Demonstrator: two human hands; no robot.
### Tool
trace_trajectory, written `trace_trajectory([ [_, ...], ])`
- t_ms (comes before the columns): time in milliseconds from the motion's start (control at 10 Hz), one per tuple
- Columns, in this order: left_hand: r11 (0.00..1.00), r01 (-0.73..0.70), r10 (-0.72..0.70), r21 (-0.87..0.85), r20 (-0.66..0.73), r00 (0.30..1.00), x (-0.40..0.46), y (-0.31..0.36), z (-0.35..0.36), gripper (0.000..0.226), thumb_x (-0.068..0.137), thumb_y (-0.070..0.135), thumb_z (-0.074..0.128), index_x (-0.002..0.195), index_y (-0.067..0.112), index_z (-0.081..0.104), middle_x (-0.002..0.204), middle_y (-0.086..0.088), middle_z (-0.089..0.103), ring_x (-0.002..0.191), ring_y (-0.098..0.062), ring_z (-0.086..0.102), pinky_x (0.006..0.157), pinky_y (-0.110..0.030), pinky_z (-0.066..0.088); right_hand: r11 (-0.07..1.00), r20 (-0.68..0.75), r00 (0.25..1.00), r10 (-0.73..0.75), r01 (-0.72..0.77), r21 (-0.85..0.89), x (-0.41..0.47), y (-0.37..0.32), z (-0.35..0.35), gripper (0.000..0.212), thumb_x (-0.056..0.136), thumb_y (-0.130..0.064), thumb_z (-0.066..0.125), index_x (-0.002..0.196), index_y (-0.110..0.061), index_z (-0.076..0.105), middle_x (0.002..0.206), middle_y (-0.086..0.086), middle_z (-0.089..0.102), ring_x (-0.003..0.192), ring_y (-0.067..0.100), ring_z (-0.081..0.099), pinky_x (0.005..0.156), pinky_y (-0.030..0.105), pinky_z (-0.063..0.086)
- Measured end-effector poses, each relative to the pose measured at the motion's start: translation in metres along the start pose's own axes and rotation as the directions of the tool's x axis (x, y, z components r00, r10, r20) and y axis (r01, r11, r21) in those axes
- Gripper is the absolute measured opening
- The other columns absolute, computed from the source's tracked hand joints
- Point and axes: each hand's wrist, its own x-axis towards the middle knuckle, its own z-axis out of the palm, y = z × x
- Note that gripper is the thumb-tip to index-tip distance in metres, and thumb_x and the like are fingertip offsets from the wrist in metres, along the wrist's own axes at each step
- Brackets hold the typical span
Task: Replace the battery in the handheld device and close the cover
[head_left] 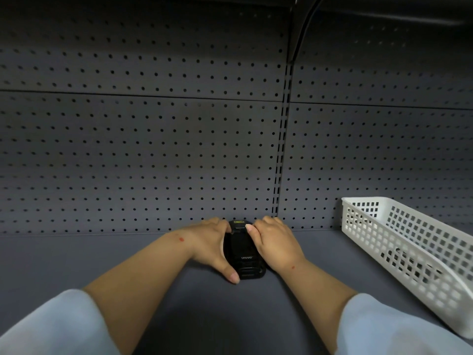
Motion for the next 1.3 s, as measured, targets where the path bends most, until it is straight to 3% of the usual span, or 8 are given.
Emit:
trace_trajectory([
  [300,0.987,-0.026,0.015,-0.161,-0.064,0.998,-0.006,-0.007,0.012,0.101,0.051,0.056,0.080,0.133,0.025,0.029,0.121,0.006,0.039,0.120,-0.015,0.040,0.102,-0.030,0.036,1.000,0.015,1.000,0.006,-0.006,0.013,0.002,0.001,0.001,0.045,0.096,-0.042,0.028,0.093,-0.010,0.059,0.097,0.007,0.058,0.096,0.022,0.050,0.083,0.033,0.038],
  [600,0.981,-0.018,0.007,-0.195,-0.058,0.998,-0.006,-0.008,0.014,0.101,0.052,0.055,0.080,0.133,0.025,0.029,0.125,0.003,0.041,0.119,-0.015,0.041,0.103,-0.034,0.037,0.999,0.009,1.000,0.007,-0.007,0.033,0.004,0.002,0.002,0.044,0.096,-0.041,0.029,0.093,-0.010,0.059,0.096,0.006,0.058,0.096,0.022,0.050,0.083,0.033,0.038],
  [800,0.974,-0.025,0.010,-0.226,-0.067,0.998,-0.005,-0.012,0.017,0.102,0.051,0.056,0.080,0.134,0.026,0.029,0.125,0.004,0.041,0.120,-0.015,0.041,0.104,-0.035,0.037,0.999,0.013,1.000,0.004,-0.005,0.045,0.004,0.004,0.004,0.043,0.096,-0.042,0.029,0.092,-0.010,0.058,0.086,-0.002,0.045,0.095,0.019,0.048,0.077,0.028,0.034],
  [900,0.965,-0.020,0.015,-0.261,-0.023,1.000,-0.006,-0.015,0.018,0.107,0.054,0.059,0.077,0.139,0.025,0.023,0.137,0.000,0.037,0.126,-0.015,0.036,0.109,-0.036,0.033,0.992,0.047,0.998,0.034,-0.039,0.121,0.004,0.007,0.002,0.041,0.096,-0.041,0.032,0.093,-0.011,0.060,0.087,0.000,0.049,0.096,0.019,0.047,0.079,0.030,0.037],
  [1000,0.945,-0.019,0.026,-0.326,0.015,1.000,-0.011,-0.016,0.016,0.124,0.042,0.087,0.054,0.144,0.026,0.018,0.147,-0.003,0.029,0.134,-0.019,0.031,0.113,-0.038,0.026,0.940,0.177,0.981,0.082,-0.135,0.313,0.002,0.012,-0.007,0.037,0.096,-0.037,0.037,0.105,-0.013,0.063,0.104,0.005,0.062,0.102,0.020,0.055,0.085,0.029,0.039],
  [1100,0.913,-0.035,0.039,-0.406,0.002,0.999,-0.018,-0.015,0.015,0.118,0.044,0.095,0.033,0.141,0.028,0.027,0.148,-0.002,0.033,0.133,-0.018,0.035,0.113,-0.037,0.026,0.822,0.396,0.910,0.121,-0.315,0.474,-0.008,0.016,-0.038,0.034,0.093,-0.037,0.045,0.121,-0.022,0.056,0.112,-0.005,0.061,0.112,0.015,0.055,0.102,0.032,0.039],
  [1200,0.918,-0.034,-0.004,-0.396,-0.095,0.996,-0.026,-0.009,0.014,0.078,0.070,0.076,0.043,0.129,0.026,0.047,0.134,0.001,0.048,0.122,-0.016,0.046,0.104,-0.032,0.035,0.778,0.512,0.852,0.108,-0.394,0.490,-0.028,0.017,-0.090,0.031,0.091,-0.038,0.048,0.119,-0.027,0.053,0.109,-0.003,0.060,0.110,0.018,0.056,0.105,0.036,0.040],
  [1300,0.891,-0.072,-0.079,-0.448,-0.308,0.948,-0.034,0.005,0.009,0.049,0.079,0.063,0.045,0.096,0.020,0.061,0.099,0.002,0.061,0.096,-0.017,0.056,0.079,-0.029,0.042,0.847,0.344,0.926,0.154,-0.303,0.437,-0.067,0.025,-0.166,0.016,0.086,-0.039,0.054,0.102,-0.037,0.056,0.104,-0.013,0.064,0.103,0.013,0.061,0.099,0.033,0.044],
])
